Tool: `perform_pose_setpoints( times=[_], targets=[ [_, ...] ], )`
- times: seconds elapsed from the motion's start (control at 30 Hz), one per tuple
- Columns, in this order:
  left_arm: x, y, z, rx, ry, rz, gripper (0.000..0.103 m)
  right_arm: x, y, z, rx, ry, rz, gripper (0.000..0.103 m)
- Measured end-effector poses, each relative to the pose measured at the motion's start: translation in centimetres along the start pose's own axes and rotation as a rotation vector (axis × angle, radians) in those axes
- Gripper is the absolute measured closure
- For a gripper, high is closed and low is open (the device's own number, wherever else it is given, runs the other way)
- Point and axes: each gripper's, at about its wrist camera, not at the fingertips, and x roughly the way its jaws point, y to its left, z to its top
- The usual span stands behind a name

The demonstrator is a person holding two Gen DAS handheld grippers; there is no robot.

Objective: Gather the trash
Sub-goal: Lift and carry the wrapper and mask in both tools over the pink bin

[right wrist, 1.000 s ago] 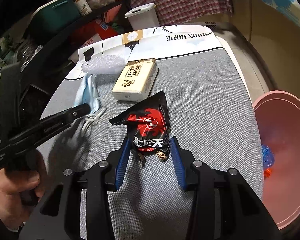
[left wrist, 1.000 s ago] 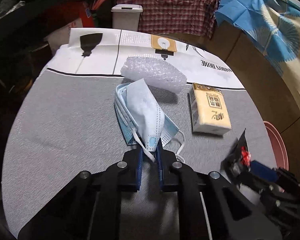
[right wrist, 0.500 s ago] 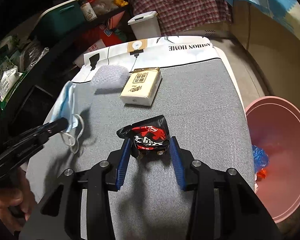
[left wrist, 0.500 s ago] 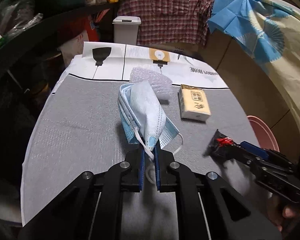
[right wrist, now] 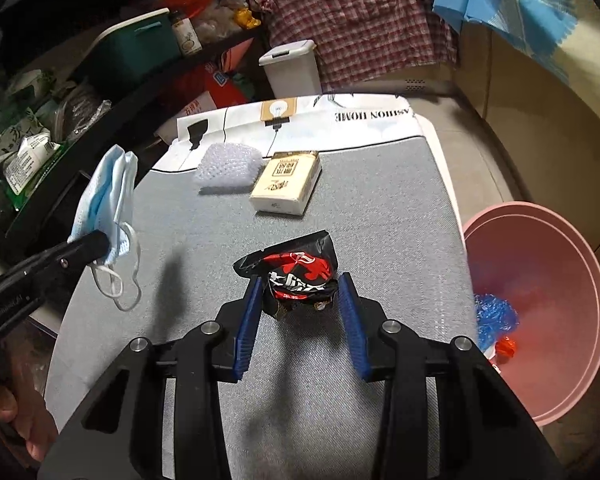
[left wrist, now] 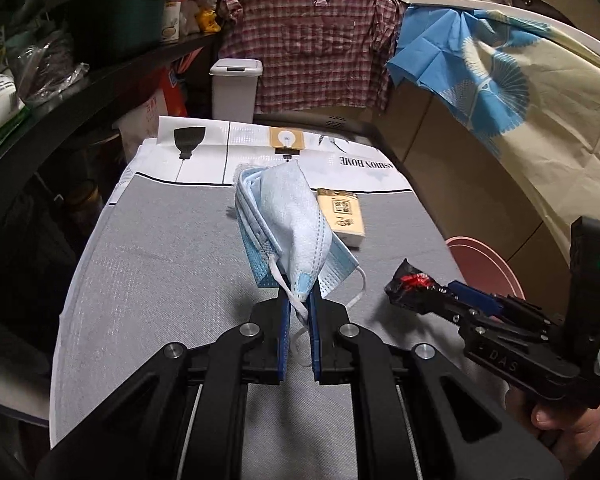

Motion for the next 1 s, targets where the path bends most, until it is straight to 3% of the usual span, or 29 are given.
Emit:
perform_pose_setpoints(
  times=[0.5, 1.0],
  targets=[
    [-2.8, -2.1, -0.7, 0.002, -0.046, -0.017, 0.095, -6.5, -1.1, 1.4, -0.009, -0.116, -0.037, 0.064],
    [-2.9, -5.7, -0.3, 0.037, -0.061, -0.063, 0.095, -13.1, -6.2, 4.0, 0.019, -0.208, -0.113, 0.064]
  ],
)
